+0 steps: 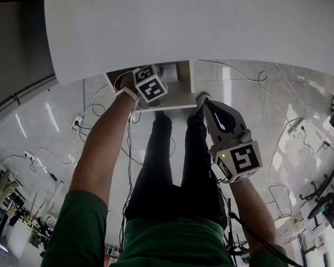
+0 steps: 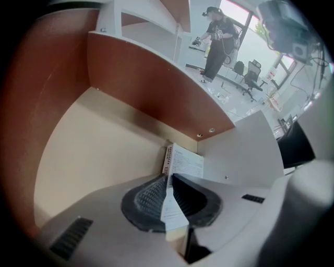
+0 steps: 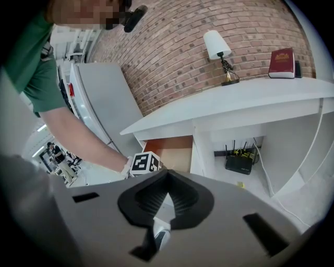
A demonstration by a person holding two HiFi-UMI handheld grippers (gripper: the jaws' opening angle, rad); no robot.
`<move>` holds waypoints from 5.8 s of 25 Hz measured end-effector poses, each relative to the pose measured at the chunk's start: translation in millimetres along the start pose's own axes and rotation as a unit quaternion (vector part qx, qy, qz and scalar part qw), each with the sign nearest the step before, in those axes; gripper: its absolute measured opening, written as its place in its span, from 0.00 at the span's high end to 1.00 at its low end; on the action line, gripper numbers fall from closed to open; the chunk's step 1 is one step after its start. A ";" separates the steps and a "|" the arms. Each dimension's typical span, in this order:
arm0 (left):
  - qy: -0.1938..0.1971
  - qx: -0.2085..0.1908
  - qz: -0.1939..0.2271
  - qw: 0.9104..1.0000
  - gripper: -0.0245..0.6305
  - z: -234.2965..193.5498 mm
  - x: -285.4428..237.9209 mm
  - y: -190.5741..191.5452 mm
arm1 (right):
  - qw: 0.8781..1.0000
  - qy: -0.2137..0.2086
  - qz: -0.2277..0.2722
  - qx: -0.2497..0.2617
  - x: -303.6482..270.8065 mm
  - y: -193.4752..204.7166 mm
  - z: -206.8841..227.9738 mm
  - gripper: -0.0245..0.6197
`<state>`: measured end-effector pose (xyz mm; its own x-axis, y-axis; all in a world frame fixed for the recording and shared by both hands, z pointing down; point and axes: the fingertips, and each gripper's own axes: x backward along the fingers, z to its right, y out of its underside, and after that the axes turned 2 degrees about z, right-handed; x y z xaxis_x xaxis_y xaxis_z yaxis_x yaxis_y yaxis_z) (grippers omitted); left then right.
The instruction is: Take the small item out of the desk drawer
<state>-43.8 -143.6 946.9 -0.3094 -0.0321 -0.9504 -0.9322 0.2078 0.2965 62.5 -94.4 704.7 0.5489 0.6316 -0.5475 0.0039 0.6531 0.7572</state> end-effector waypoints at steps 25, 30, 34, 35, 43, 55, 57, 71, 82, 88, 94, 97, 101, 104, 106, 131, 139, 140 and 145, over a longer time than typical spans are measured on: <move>-0.101 0.065 0.104 0.987 0.93 11.6 93.6 -25.1 | 1.000 -0.010 0.015 0.019 23.3 -36.2 -29.7 0.96; -0.116 0.076 0.124 0.982 0.93 15.8 128.0 -34.7 | 0.999 -0.009 0.030 0.026 37.7 -52.7 -38.9 0.96; -0.126 0.088 0.139 0.978 0.93 15.7 155.1 -37.6 | 0.999 -0.004 0.035 0.033 45.7 -67.6 -43.0 0.96; -0.129 0.090 0.143 0.977 0.93 15.5 162.2 -38.7 | 0.999 -0.003 0.039 0.035 47.6 -72.4 -43.4 0.96; -0.147 0.100 0.175 0.968 0.93 22.1 219.9 -55.0 | 0.996 0.003 0.066 0.052 64.7 -112.8 -54.2 0.96; -0.178 0.135 0.241 0.945 0.93 29.0 319.7 -79.5 | 0.991 0.027 0.111 0.068 102.9 -180.5 -54.3 0.96; -0.187 0.144 0.252 0.938 0.93 21.5 335.5 -82.8 | 0.990 0.033 0.122 0.068 109.0 -193.5 -52.2 0.96; -0.170 0.255 0.331 0.892 0.93 -43.7 399.3 -100.9 | 0.981 0.064 0.159 0.093 136.6 -255.8 -53.4 0.96; -0.083 0.403 0.368 0.834 0.93 -91.9 372.3 -84.9 | 0.980 0.078 0.169 0.071 138.1 -277.2 -53.8 0.96; -0.077 0.473 0.362 0.800 0.93 -109.5 350.6 -63.9 | 0.979 0.093 0.169 0.071 142.9 -278.0 -52.4 0.96; -0.085 0.496 0.344 0.793 0.93 -117.2 336.9 -52.0 | 0.980 0.105 0.156 0.070 145.7 -268.6 -52.8 0.96; -0.088 0.505 0.335 0.791 0.93 -119.7 332.2 -48.0 | 0.980 0.106 0.152 0.073 145.4 -265.6 -54.2 0.96; -0.105 0.514 0.327 0.786 0.93 -122.5 330.4 -40.3 | 0.980 0.106 0.148 0.077 147.8 -260.5 -56.1 0.96; -0.116 0.507 0.338 0.784 0.93 -125.3 338.0 -41.9 | 0.980 0.106 0.150 0.079 152.2 -260.2 -54.9 0.96; -0.121 0.506 0.348 0.780 0.93 -126.0 346.5 -42.9 | 0.979 0.106 0.153 0.079 154.8 -260.4 -54.9 0.96; -0.280 0.373 0.483 0.741 0.93 -53.6 589.1 -80.8 | 0.962 0.040 0.234 0.136 159.4 -335.1 -106.4 0.96; -0.327 0.292 0.516 0.736 0.93 -17.1 649.9 -120.5 | 0.950 0.035 0.264 0.160 170.0 -364.7 -122.8 0.96; -0.331 0.285 0.519 0.734 0.93 -14.3 655.9 -123.9 | 0.948 0.037 0.271 0.165 173.1 -369.9 -125.4 0.96; -0.342 0.264 0.534 0.727 0.93 -6.2 682.7 -134.6 | 0.929 0.050 0.314 0.190 198.1 -397.5 -136.0 0.96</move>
<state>-130.8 -199.6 258.7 -0.4689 0.8793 -0.0833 0.0275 0.1088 0.9937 56.0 -172.1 246.8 0.4626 0.8861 0.0291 0.0134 -0.0399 0.9991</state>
